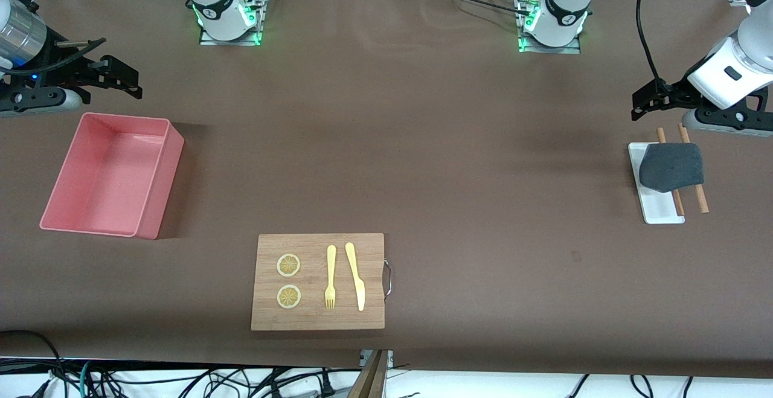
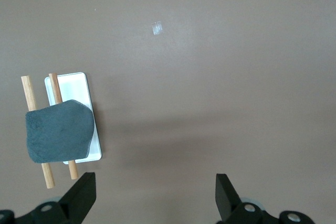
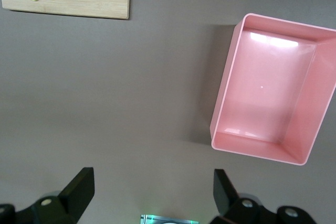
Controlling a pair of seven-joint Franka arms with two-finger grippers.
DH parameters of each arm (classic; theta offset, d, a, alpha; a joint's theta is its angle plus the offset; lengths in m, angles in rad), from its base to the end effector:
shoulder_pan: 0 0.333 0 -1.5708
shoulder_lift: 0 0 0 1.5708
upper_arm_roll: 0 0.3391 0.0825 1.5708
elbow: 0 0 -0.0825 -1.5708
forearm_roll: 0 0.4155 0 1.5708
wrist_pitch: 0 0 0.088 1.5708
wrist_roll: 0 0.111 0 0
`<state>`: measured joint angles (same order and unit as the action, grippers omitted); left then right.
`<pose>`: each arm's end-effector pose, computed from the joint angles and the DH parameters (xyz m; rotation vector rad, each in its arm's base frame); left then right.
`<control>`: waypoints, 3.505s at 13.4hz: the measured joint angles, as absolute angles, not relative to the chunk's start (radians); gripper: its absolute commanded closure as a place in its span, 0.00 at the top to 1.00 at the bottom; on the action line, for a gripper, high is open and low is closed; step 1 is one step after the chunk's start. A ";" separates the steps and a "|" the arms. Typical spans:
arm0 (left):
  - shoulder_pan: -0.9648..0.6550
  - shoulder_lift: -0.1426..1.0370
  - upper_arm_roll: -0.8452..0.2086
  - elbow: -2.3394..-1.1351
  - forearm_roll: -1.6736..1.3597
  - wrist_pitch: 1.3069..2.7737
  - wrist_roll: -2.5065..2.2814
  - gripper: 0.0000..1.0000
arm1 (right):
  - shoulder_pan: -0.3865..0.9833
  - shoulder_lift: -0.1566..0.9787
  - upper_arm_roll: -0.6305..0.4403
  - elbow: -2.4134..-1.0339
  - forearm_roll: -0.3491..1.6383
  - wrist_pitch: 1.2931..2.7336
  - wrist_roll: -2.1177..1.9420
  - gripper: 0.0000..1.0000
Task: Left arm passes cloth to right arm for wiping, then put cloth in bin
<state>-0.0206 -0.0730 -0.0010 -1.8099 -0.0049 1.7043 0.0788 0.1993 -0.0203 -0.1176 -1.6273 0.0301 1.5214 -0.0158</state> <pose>0.5652 -0.0127 0.5761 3.1316 -0.1562 -0.0509 0.5699 0.0495 0.6230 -3.1053 -0.1520 0.1350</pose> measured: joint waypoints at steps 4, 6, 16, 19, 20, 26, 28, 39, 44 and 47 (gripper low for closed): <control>-0.021 -0.073 -0.001 -1.811 -0.005 1.704 0.079 1.00 | 0.199 -0.020 -0.118 -1.627 0.030 1.521 -0.016 1.00; -0.021 -0.073 -0.001 -1.813 -0.005 1.704 0.079 1.00 | 0.199 -0.020 -0.118 -1.627 0.030 1.521 -0.016 1.00; -0.031 -0.065 -0.001 -1.816 -0.005 1.664 0.079 1.00 | 0.199 -0.020 -0.118 -1.627 0.030 1.521 -0.016 1.00; -0.032 -0.063 -0.001 -1.816 -0.005 1.664 0.079 1.00 | 0.199 -0.020 -0.118 -1.627 0.030 1.521 -0.016 1.00; -0.032 -0.063 -0.001 -1.816 -0.005 1.662 0.079 1.00 | 0.199 -0.020 -0.118 -1.627 0.030 1.521 -0.016 1.00; -0.034 -0.062 -0.002 -1.813 0.003 1.588 0.100 1.00 | 0.199 -0.020 -0.119 -1.627 0.030 1.521 -0.016 1.00; -0.035 -0.057 -0.005 -1.809 0.037 1.537 0.143 1.00 | 0.199 -0.020 -0.119 -1.627 0.030 1.521 -0.016 1.00; -0.113 0.387 -0.053 -1.754 0.546 1.537 0.341 1.00 | 0.199 -0.019 -0.119 -1.627 0.029 1.521 -0.016 1.00; -0.100 0.538 -0.042 -1.760 0.676 1.743 0.382 1.00 | 0.198 -0.019 -0.119 -1.626 0.029 1.521 -0.016 1.00; 0.004 0.573 -0.039 -1.800 0.676 1.871 0.458 1.00 | 0.198 -0.019 -0.119 -1.626 0.029 1.521 -0.016 1.00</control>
<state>0.0038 0.5734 -0.0386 -1.7998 0.6765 1.8713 0.4579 0.1983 -0.0186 -0.1191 -1.6262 0.0289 1.5209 -0.0158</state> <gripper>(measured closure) 0.000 0.000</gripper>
